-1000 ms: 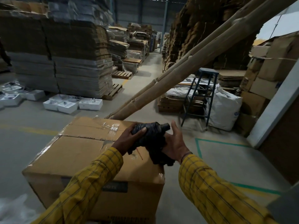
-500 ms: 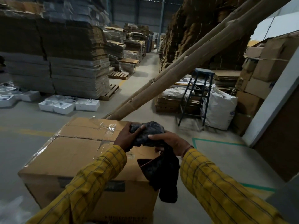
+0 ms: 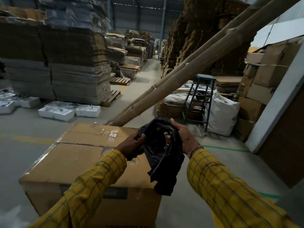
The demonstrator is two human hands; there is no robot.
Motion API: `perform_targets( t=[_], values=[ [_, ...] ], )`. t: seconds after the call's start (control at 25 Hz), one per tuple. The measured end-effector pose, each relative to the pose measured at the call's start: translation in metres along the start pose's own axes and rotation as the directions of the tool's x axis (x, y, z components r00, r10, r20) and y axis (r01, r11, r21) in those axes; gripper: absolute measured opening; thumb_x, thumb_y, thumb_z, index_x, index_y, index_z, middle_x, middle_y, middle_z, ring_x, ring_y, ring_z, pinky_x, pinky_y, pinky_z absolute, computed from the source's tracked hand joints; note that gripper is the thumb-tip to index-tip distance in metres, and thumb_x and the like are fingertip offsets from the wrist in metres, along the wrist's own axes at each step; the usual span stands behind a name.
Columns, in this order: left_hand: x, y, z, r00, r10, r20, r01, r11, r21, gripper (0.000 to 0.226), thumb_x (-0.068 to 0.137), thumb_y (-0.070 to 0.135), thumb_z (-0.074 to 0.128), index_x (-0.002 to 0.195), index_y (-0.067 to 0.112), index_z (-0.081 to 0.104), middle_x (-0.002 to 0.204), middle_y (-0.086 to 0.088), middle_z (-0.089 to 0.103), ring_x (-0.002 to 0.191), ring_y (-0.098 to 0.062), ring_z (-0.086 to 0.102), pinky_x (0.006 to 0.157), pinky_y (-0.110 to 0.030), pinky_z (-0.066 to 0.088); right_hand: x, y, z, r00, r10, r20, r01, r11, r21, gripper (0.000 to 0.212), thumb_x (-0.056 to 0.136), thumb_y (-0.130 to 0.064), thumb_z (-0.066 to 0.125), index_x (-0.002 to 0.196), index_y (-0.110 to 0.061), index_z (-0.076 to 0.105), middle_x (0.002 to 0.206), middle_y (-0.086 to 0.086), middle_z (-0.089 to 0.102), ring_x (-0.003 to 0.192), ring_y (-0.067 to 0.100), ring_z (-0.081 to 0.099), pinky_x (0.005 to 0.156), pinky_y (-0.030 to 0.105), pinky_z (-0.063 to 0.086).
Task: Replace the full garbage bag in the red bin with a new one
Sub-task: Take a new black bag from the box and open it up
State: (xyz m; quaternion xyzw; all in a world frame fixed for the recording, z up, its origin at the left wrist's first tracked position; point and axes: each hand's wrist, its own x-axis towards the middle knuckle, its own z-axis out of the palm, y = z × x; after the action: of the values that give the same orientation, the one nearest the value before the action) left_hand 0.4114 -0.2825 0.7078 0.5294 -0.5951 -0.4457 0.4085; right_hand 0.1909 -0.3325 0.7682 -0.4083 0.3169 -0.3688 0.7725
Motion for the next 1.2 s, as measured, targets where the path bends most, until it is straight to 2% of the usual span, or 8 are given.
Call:
perform_targets(
  t=[0.2, 0.36, 0.52, 0.64, 0.72, 0.92, 1.04, 1.2],
  values=[
    [0.005, -0.003, -0.017, 0.999, -0.003, 0.046, -0.001, 0.996, 0.088, 0.076, 0.070, 0.038, 0.087, 0.135, 0.030, 0.046, 0.120, -0.007, 0.064, 0.095, -0.031, 0.073, 0.070, -0.045, 0.063, -0.004, -0.022, -0.007, 0.997, -0.079, -0.024, 0.083, 0.968, 0.235, 0.055, 0.102, -0.040, 0.042, 0.127, 0.005, 0.064, 0.105, 0.019, 0.076, 0.085, 0.029, 0.077, 0.075, 0.038, 0.062],
    [0.000, -0.002, -0.023, 0.997, 0.068, -0.047, -0.066, 0.997, 0.048, 0.049, 0.083, 0.041, 0.076, 0.126, 0.021, 0.061, 0.086, -0.009, 0.071, 0.058, -0.024, 0.065, 0.049, -0.036, 0.053, -0.007, -0.027, -0.028, 0.964, -0.169, -0.203, 0.230, 0.915, 0.330, 0.030, 0.098, -0.019, 0.054, 0.119, -0.007, 0.072, 0.104, -0.011, 0.078, 0.100, 0.005, 0.072, 0.096, 0.027, 0.052],
    [0.004, 0.008, -0.017, 0.990, 0.058, -0.131, -0.072, 0.991, -0.111, 0.056, 0.077, 0.064, 0.071, 0.117, 0.025, 0.065, 0.103, -0.027, 0.071, 0.089, -0.055, 0.064, 0.078, -0.068, 0.052, 0.006, 0.002, -0.044, 0.922, -0.054, -0.383, 0.157, 0.957, 0.243, 0.089, 0.068, -0.077, 0.064, 0.139, -0.024, 0.056, 0.141, 0.019, 0.054, 0.127, 0.040, 0.055, 0.110, 0.057, 0.039],
    [0.007, 0.032, -0.006, 0.985, 0.066, -0.160, -0.090, 0.985, -0.149, 0.047, 0.086, 0.057, 0.065, 0.121, 0.025, 0.062, 0.104, -0.014, 0.072, 0.093, -0.044, 0.068, 0.078, -0.055, 0.059, 0.001, 0.027, -0.027, 0.985, 0.014, -0.172, -0.015, 1.000, -0.006, 0.107, 0.062, -0.098, 0.042, 0.145, -0.031, 0.044, 0.151, 0.008, 0.051, 0.138, 0.037, 0.048, 0.117, 0.059, 0.031],
    [0.011, 0.049, -0.001, 0.978, 0.091, -0.190, -0.114, 0.987, -0.111, 0.040, 0.090, 0.053, 0.063, 0.119, 0.026, 0.062, 0.094, -0.001, 0.072, 0.080, -0.023, 0.070, 0.063, -0.035, 0.060, -0.009, 0.037, -0.002, 1.000, -0.012, -0.020, 0.011, 0.998, -0.065, 0.086, 0.082, -0.086, 0.035, 0.137, -0.026, 0.059, 0.141, 0.006, 0.061, 0.131, 0.028, 0.057, 0.115, 0.047, 0.040],
    [0.027, 0.052, -0.010, 0.958, 0.152, -0.244, -0.167, 0.985, -0.042, 0.053, 0.077, 0.065, 0.071, 0.116, 0.028, 0.068, 0.110, 0.001, 0.076, 0.104, -0.017, 0.072, 0.087, -0.037, 0.061, -0.022, 0.022, 0.021, 0.996, 0.023, 0.081, 0.019, 0.876, -0.482, 0.035, 0.089, -0.020, 0.073, 0.120, -0.003, 0.069, 0.113, 0.017, 0.073, 0.097, 0.030, 0.071, 0.086, 0.035, 0.060],
    [0.019, 0.051, -0.021, 0.970, 0.121, -0.212, -0.115, 0.992, 0.042, 0.019, 0.093, 0.042, 0.063, 0.106, 0.028, 0.064, 0.102, -0.001, 0.069, 0.090, -0.015, 0.069, 0.065, -0.017, 0.058, -0.025, -0.010, 0.016, 0.987, -0.155, 0.039, 0.160, 0.965, -0.207, 0.021, 0.089, -0.014, 0.067, 0.107, -0.002, 0.070, 0.087, 0.012, 0.070, 0.064, 0.019, 0.060, 0.050, 0.027, 0.051],
    [0.007, 0.038, -0.040, 0.989, 0.084, -0.123, -0.074, 0.994, 0.079, 0.016, 0.095, 0.035, 0.061, 0.110, 0.028, 0.060, 0.103, -0.003, 0.061, 0.084, -0.016, 0.063, 0.059, -0.019, 0.054, -0.019, -0.059, -0.011, 0.953, -0.247, -0.174, 0.262, 0.963, 0.068, 0.021, 0.095, -0.028, 0.060, 0.091, -0.010, 0.070, 0.059, 0.002, 0.062, 0.038, 0.014, 0.052, 0.040, 0.023, 0.046]
  ],
)
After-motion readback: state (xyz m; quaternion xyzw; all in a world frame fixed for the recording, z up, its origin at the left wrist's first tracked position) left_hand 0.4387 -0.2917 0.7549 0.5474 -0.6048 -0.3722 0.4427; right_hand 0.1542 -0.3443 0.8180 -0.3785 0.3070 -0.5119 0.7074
